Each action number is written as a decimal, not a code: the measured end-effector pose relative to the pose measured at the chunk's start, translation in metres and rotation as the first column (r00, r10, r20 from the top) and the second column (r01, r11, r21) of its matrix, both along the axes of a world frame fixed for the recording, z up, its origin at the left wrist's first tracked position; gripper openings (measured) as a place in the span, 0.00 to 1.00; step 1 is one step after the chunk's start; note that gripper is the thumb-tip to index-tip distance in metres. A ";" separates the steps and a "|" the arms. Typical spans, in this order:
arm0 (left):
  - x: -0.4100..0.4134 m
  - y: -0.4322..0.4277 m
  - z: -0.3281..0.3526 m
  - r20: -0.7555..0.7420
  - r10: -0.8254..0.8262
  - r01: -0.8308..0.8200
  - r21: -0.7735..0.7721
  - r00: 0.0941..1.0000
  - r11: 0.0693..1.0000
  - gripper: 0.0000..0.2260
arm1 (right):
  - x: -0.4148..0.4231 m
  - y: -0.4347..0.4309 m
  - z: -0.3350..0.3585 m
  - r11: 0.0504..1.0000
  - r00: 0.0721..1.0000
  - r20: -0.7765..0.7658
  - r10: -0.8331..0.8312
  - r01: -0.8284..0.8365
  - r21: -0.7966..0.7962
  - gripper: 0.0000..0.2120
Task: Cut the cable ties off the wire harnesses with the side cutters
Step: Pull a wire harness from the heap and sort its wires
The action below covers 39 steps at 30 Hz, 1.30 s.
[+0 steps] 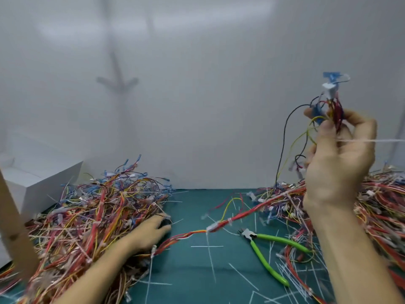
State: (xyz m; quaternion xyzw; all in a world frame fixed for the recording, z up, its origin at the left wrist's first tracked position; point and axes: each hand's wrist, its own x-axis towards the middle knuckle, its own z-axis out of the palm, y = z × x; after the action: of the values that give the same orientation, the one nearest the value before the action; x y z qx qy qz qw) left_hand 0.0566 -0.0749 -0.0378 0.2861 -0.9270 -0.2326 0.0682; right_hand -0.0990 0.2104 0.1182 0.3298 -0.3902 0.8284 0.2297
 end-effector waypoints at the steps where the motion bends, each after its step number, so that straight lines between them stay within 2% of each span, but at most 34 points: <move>1: 0.004 -0.002 0.005 -0.031 -0.011 0.013 0.073 0.999 0.997 0.06 | 0.001 -0.001 0.000 1.000 1.000 -0.004 0.005 -0.005 0.013 0.09; 3: 0.010 -0.003 0.017 -0.125 0.043 -0.009 0.258 0.991 0.966 0.08 | 0.002 -0.001 0.001 0.999 1.000 -0.008 0.015 -0.015 0.036 0.08; 5: 0.012 0.005 0.029 -0.165 0.050 0.010 0.346 0.985 0.938 0.09 | 0.001 0.001 0.003 0.998 0.999 -0.002 0.045 -0.045 0.053 0.08; 8: 0.007 0.032 0.047 -0.035 -0.168 0.171 0.212 0.985 0.962 0.10 | 0.000 -0.001 0.002 0.984 0.990 0.038 0.137 -0.140 0.108 0.08; 12: -0.002 0.087 0.069 -0.034 -0.445 0.432 0.317 0.895 0.844 0.16 | 0.001 -0.016 -0.006 0.957 0.982 0.084 0.168 -0.183 0.223 0.07; 13: -0.002 0.098 0.069 0.005 -0.490 0.466 0.301 0.872 0.832 0.18 | 0.001 -0.019 -0.008 0.953 0.982 0.099 0.160 -0.180 0.244 0.07; 14: -0.003 0.105 0.066 0.085 -0.519 0.493 0.212 0.851 0.844 0.20 | 0.002 -0.022 -0.011 0.948 0.982 0.112 0.153 -0.178 0.264 0.07; 16: -0.004 0.114 0.054 0.299 -0.499 0.550 -0.113 0.813 0.828 0.18 | 0.003 -0.028 -0.016 0.936 0.980 0.139 0.143 -0.179 0.302 0.08; 17: -0.005 0.117 0.048 0.344 -0.475 0.562 -0.220 0.810 0.797 0.15 | 0.004 -0.031 -0.019 0.929 0.978 0.152 0.142 -0.185 0.321 0.08; 19: -0.007 0.119 0.039 0.258 -0.466 0.522 -0.226 0.846 0.823 0.11 | 0.004 -0.036 -0.023 0.903 0.972 0.169 0.162 -0.216 0.373 0.08; 21: -0.008 0.116 0.037 0.101 -0.441 0.452 -0.167 0.892 0.876 0.09 | 0.005 -0.041 -0.027 0.844 0.949 0.220 0.224 -0.302 0.443 0.06; 22: -0.008 0.113 0.038 0.018 -0.404 0.404 -0.091 0.915 0.910 0.07 | 0.005 -0.044 -0.029 0.797 0.933 0.258 0.249 -0.349 0.492 0.11; 23: -0.009 0.110 0.039 -0.068 -0.349 0.352 0.047 0.935 0.935 0.05 | 0.004 -0.046 -0.032 0.739 0.923 0.285 0.257 -0.378 0.558 0.17; 25: -0.008 0.106 0.046 -0.219 -0.213 0.284 0.381 0.952 0.880 0.02 | 0.001 -0.048 -0.040 0.601 0.957 0.235 0.169 -0.289 0.745 0.29; 26: -0.008 0.103 0.051 -0.275 -0.142 0.265 0.486 0.951 0.833 0.02 | -0.001 -0.049 -0.043 0.524 0.980 0.165 0.112 -0.199 0.828 0.33; 28: -0.009 0.098 0.062 -0.369 -0.003 0.238 0.594 0.929 0.768 0.02 | -0.005 -0.049 -0.049 0.399 0.995 0.066 0.074 -0.090 0.913 0.34; 29: -0.010 0.096 0.068 -0.418 0.083 0.234 0.650 0.905 0.723 0.03 | -0.005 -0.048 -0.051 0.370 0.995 0.055 0.083 -0.082 0.926 0.33; 31: -0.015 0.094 0.081 -0.485 0.313 0.246 0.783 0.817 0.571 0.04 | -0.006 -0.049 -0.054 0.385 0.992 0.053 0.111 -0.092 0.919 0.27; 33: -0.020 0.096 0.093 -0.506 0.502 0.324 0.853 0.701 0.409 0.05 | -0.003 -0.052 -0.054 0.503 0.993 0.048 0.107 -0.095 0.859 0.22; 35: -0.025 0.101 0.105 -0.518 0.586 0.443 0.851 0.623 0.281 0.06 | 0.002 -0.054 -0.051 0.639 0.989 0.082 0.124 -0.143 0.756 0.19; 37: -0.030 0.108 0.119 -0.529 0.628 0.541 0.817 0.570 0.197 0.06 | 0.008 -0.053 -0.044 0.727 0.972 0.127 0.199 -0.233 0.646 0.17; 39: -0.035 0.115 0.131 -0.562 0.633 0.602 0.777 0.532 0.184 0.06 | 0.012 -0.051 -0.036 0.774 0.947 0.169 0.272 -0.320 0.546 0.15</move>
State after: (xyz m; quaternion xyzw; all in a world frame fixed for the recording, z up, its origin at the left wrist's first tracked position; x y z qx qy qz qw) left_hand 0.0213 0.0404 0.0930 0.1145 -0.3697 -0.8686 0.3094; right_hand -0.0870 0.1591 0.0820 0.4066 -0.5706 0.7130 -0.0280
